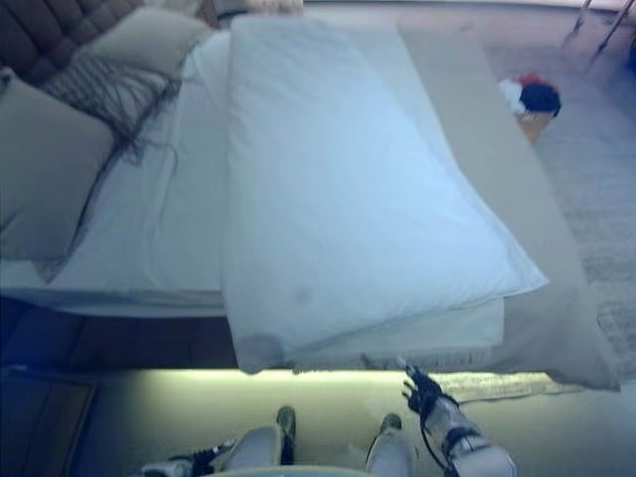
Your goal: Make the bed neatly
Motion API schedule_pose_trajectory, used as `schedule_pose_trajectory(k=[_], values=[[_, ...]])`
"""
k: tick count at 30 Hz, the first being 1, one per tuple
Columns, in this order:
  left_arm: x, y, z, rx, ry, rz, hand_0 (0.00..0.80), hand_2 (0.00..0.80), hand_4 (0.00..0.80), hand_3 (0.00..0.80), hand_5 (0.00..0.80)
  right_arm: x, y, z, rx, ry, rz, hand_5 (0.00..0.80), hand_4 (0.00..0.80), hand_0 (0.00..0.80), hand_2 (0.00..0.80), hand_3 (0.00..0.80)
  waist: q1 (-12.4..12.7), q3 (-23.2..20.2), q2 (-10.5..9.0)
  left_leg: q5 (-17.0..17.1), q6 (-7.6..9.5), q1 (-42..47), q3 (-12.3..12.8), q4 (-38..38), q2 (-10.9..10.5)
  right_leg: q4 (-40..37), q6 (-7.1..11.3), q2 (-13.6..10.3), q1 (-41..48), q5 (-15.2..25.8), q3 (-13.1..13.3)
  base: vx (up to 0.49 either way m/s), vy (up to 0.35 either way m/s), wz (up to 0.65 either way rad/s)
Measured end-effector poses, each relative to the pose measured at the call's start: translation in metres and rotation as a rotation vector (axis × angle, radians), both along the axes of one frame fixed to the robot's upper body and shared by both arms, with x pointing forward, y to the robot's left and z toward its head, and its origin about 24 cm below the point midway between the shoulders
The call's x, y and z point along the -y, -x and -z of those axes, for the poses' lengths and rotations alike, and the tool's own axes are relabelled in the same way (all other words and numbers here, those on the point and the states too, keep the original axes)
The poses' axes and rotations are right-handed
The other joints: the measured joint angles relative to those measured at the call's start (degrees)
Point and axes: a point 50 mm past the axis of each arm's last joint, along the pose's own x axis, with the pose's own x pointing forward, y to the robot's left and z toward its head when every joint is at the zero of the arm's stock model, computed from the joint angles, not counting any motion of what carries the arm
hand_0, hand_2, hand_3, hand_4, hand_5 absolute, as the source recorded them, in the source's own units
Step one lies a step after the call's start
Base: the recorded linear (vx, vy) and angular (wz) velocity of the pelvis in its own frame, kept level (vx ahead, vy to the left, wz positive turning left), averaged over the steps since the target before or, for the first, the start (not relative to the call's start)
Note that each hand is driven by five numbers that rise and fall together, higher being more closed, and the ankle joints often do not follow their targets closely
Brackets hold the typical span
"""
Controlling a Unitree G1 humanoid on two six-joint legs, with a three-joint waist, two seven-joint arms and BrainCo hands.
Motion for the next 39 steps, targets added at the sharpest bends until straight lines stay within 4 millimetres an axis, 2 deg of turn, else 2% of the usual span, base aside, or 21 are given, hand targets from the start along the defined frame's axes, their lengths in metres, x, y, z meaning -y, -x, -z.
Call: schedule_pose_trajectory(k=[2, 6, 11, 14, 19, 22, 27, 32, 39], values=[[0.003, -0.019, -0.005, 0.050, 0.006, 0.000, 0.000, 0.000, 0.000, 0.000, 0.000, -0.001, -0.023, -0.017, 0.063, -0.012, 0.025, 0.000, 0.000, 0.000, 0.000, 0.000, -0.02, 2.58, 1.57, -0.31, 0.18, -3.36, -0.05, 2.50, 0.08, 2.88, -0.44, -0.28, -3.68, -0.29, 0.59, -0.161, 0.007, -0.01], [0.005, -0.041, -0.013, 0.106, 0.019, 0.000, 0.000, 0.000, 0.000, 0.000, 0.000, 0.002, -0.052, -0.042, 0.147, -0.029, 0.057, 0.000, 0.000, 0.000, 0.000, 0.000, -0.19, 6.63, 1.57, -1.79, 0.11, -9.00, -0.18, 8.07, 0.38, 10.67, -1.36, -1.31, -10.54, -3.11, 2.14, -0.117, 0.018, -0.01], [0.012, -0.055, -0.017, 0.161, 0.054, -0.005, 0.000, 0.000, 0.000, 0.000, 0.000, 0.036, -0.070, -0.071, 0.210, 0.008, 0.104, 0.000, 0.000, 0.000, 0.000, 0.000, -0.27, 9.13, 1.55, -4.85, -0.01, -16.19, -0.53, 17.02, 1.14, 19.69, -2.08, -2.04, -18.05, -6.28, 3.80, -0.035, 0.013, -0.01], [0.014, -0.058, -0.019, 0.184, 0.064, -0.012, 0.000, 0.000, 0.000, 0.000, 0.000, 0.053, -0.084, -0.096, 0.282, 0.024, 0.118, 0.000, 0.000, 0.000, 0.000, 0.000, -0.26, 9.30, 1.81, -6.87, 0.00, -21.28, -0.87, 23.00, 1.81, 25.23, -2.53, -2.26, -23.18, -8.04, 4.97, -0.053, 0.021, -0.03], [0.015, -0.061, -0.020, 0.215, 0.079, -0.034, 0.000, 0.000, 0.000, 0.000, 0.000, 0.064, -0.115, -0.148, 0.413, 0.033, 0.126, 0.000, 0.000, 0.000, 0.000, 0.000, 0.10, 9.36, 1.98, -7.84, -0.41, -27.76, -1.96, 28.80, 2.39, 31.22, -3.25, -2.50, -29.68, -9.55, 5.69, -0.028, 0.007, 0.03], [0.016, -0.060, -0.019, 0.227, 0.087, -0.051, 0.000, 0.000, 0.000, 0.000, 0.000, 0.070, -0.128, -0.180, 0.490, 0.054, 0.124, 0.000, 0.000, 0.000, 0.000, 0.000, 1.24, 9.35, 2.46, -7.86, -0.44, -30.78, -2.21, 31.00, 2.65, 33.69, -3.79, -2.50, -32.99, -9.81, 6.22, 0.000, 0.000, 0.00], [0.014, -0.044, -0.012, 0.203, 0.088, -0.064, 0.000, 0.000, 0.000, 0.000, 0.000, 0.072, -0.143, -0.222, 0.600, 0.069, 0.109, 0.000, 0.000, 0.000, 0.000, 0.000, 1.52, 9.17, 3.70, -7.87, -0.45, -34.39, -2.94, 33.33, 2.89, 35.88, -4.17, -2.46, -36.19, -10.01, 6.26, 0.004, 0.012, 0.02], [0.015, -0.039, -0.011, 0.218, 0.111, -0.058, 0.000, 0.000, 0.000, 0.000, 0.000, 0.077, -0.148, -0.242, 0.646, 0.095, 0.112, 0.000, 0.000, 0.000, 0.000, 0.000, 3.22, 9.03, 4.30, -8.01, -0.66, -36.23, -3.33, 34.67, 2.94, 37.42, -4.57, -2.56, -38.02, -10.41, 6.35, 0.017, 0.006, 0.01], [0.016, -0.033, -0.008, 0.221, 0.135, -0.054, 0.000, 0.000, 0.000, 0.000, 0.000, 0.068, -0.156, -0.267, 0.699, 0.114, 0.084, 0.000, 0.000, 0.000, 0.000, 0.000, 3.45, 9.01, 4.33, -8.07, -0.75, -36.87, -3.54, 35.67, 2.95, 38.75, -4.88, -2.87, -38.76, -10.78, 6.34, 0.004, -0.001, 0.01]])
